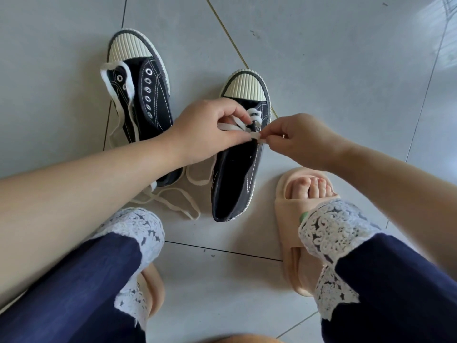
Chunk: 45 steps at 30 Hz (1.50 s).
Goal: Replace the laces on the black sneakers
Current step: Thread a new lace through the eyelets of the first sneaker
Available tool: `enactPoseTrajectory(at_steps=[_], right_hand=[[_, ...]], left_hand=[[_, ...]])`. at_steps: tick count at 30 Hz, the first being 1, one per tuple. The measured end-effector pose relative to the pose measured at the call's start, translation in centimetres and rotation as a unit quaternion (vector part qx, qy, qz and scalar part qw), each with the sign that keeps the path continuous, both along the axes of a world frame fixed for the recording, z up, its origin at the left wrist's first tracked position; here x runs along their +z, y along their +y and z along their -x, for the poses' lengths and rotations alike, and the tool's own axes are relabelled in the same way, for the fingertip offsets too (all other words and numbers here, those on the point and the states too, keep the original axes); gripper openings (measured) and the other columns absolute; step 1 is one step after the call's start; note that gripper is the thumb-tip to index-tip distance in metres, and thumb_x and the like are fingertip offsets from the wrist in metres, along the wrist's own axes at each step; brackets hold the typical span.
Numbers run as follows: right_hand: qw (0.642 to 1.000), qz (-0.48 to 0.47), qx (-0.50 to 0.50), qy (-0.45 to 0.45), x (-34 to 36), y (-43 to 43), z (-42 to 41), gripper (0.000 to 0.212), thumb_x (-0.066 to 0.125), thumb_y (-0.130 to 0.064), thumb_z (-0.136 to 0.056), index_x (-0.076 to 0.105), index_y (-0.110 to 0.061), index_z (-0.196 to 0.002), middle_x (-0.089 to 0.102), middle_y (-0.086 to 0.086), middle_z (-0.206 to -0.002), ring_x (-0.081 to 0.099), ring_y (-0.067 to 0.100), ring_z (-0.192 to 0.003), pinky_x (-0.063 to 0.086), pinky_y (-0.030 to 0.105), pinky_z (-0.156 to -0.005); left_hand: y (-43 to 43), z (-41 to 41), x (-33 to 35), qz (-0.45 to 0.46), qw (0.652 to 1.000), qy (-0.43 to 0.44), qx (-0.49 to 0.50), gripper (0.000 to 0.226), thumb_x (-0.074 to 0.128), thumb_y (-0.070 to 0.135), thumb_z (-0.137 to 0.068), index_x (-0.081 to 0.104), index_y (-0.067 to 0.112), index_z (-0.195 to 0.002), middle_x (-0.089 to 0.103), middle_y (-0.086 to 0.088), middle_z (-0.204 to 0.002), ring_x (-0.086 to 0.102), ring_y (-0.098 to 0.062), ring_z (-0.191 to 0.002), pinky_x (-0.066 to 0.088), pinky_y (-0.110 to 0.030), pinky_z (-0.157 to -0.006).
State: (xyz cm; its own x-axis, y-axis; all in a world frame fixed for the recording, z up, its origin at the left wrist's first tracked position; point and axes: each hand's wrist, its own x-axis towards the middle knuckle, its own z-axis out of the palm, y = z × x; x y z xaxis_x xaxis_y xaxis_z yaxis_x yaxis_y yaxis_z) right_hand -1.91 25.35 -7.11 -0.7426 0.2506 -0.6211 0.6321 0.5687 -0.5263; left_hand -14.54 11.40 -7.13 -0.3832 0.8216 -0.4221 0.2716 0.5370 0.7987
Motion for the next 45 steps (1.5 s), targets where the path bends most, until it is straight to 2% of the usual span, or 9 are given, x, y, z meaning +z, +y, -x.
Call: enactPoseTrajectory(at_steps=[2,4,7,11,18,23,27,35,45], right_hand=[[0.998,0.040,-0.049,0.002,0.1,-0.4,-0.1,0.023,0.052,-0.018,-0.088,0.068,-0.027,-0.101,0.054,-0.015,-0.062,0.046,0.001,-0.055,0.033,0.011,-0.049],[0.989,0.102,-0.111,0.006,0.1,-0.7,-0.4,0.026,0.049,-0.014,-0.088,0.065,-0.035,-0.087,0.053,-0.017,-0.053,0.045,0.000,-0.048,0.032,0.010,-0.047],[0.973,0.156,-0.168,-0.007,0.2,-0.5,-0.6,0.035,0.047,-0.010,-0.088,0.063,-0.036,-0.072,0.044,-0.007,-0.055,0.033,0.009,-0.050,0.028,0.022,-0.048],[0.991,0.072,-0.114,-0.003,0.5,0.2,-0.9,0.031,0.045,-0.009,-0.088,0.059,-0.030,-0.070,0.041,-0.012,-0.037,0.034,0.003,-0.035,0.023,0.013,-0.036],[0.979,-0.112,-0.168,-0.004,1.0,4.1,-3.3,0.019,0.046,-0.013,-0.086,0.062,-0.021,-0.080,0.045,-0.007,-0.052,0.041,0.005,-0.040,0.030,0.016,-0.040],[0.997,-0.014,-0.080,0.005,0.0,0.4,-1.4,0.017,0.051,-0.037,-0.091,0.061,-0.024,-0.083,0.046,-0.012,-0.056,0.045,-0.004,-0.049,0.030,0.009,-0.046],[0.990,0.059,-0.129,0.025,-0.7,-1.7,0.0,0.025,0.055,-0.050,-0.085,0.062,-0.026,-0.086,0.040,-0.012,-0.054,0.041,-0.010,-0.040,0.029,0.011,-0.043],[0.971,0.066,-0.224,0.039,-1.4,-2.6,0.0,0.021,0.067,-0.035,-0.082,0.057,-0.026,-0.067,0.043,-0.014,-0.041,0.038,-0.003,-0.036,0.026,0.011,-0.038],[0.936,0.047,-0.341,0.071,0.1,1.4,-2.8,0.021,0.077,-0.031,-0.067,0.062,-0.023,-0.054,0.049,-0.016,-0.042,0.037,-0.001,-0.038,0.028,0.011,-0.039]], left_hand=[[0.0,-0.4,0.1,0.008,1.000,0.004,-0.020,0.036,0.077,0.034,-0.068,0.065,0.025,-0.101,0.061,0.008,-0.086,0.053,0.003,-0.070,0.042,-0.013,-0.073],[0.1,-0.8,0.0,0.028,0.998,0.029,-0.040,0.046,0.078,0.039,-0.063,0.064,0.028,-0.105,0.057,0.004,-0.097,0.053,-0.004,-0.079,0.044,-0.022,-0.080],[0.4,-1.5,0.1,0.046,0.993,0.090,-0.059,0.044,0.075,0.045,-0.063,0.064,0.034,-0.104,0.045,0.011,-0.083,0.046,-0.011,-0.078,0.038,-0.027,-0.080],[0.6,-1.6,-0.1,0.084,0.979,0.163,-0.089,0.040,0.069,0.049,-0.065,0.061,0.036,-0.102,0.049,0.009,-0.093,0.050,-0.014,-0.090,0.030,-0.031,-0.090],[0.1,-0.8,-0.3,0.093,0.976,0.173,-0.092,0.040,0.067,0.051,-0.067,0.062,0.036,-0.104,0.049,0.005,-0.097,0.049,-0.016,-0.097,0.025,-0.031,-0.091],[0.0,-0.7,-0.5,0.080,0.985,0.124,-0.090,0.043,0.072,0.045,-0.069,0.062,0.028,-0.107,0.055,0.004,-0.108,0.052,-0.017,-0.105,0.032,-0.037,-0.099],[0.1,-0.8,-0.4,0.076,0.985,0.122,-0.093,0.048,0.069,0.054,-0.065,0.062,0.029,-0.105,0.055,0.007,-0.102,0.051,-0.014,-0.100,0.032,-0.037,-0.096],[0.2,-1.0,-0.8,0.067,0.984,0.141,-0.081,0.037,0.070,0.042,-0.069,0.060,0.029,-0.101,0.044,0.012,-0.086,0.045,-0.011,-0.085,0.028,-0.033,-0.088],[0.2,-1.7,-0.9,0.064,0.981,0.167,-0.070,0.035,0.068,0.039,-0.069,0.060,0.028,-0.102,0.053,0.009,-0.104,0.052,-0.016,-0.102,0.028,-0.034,-0.088]])
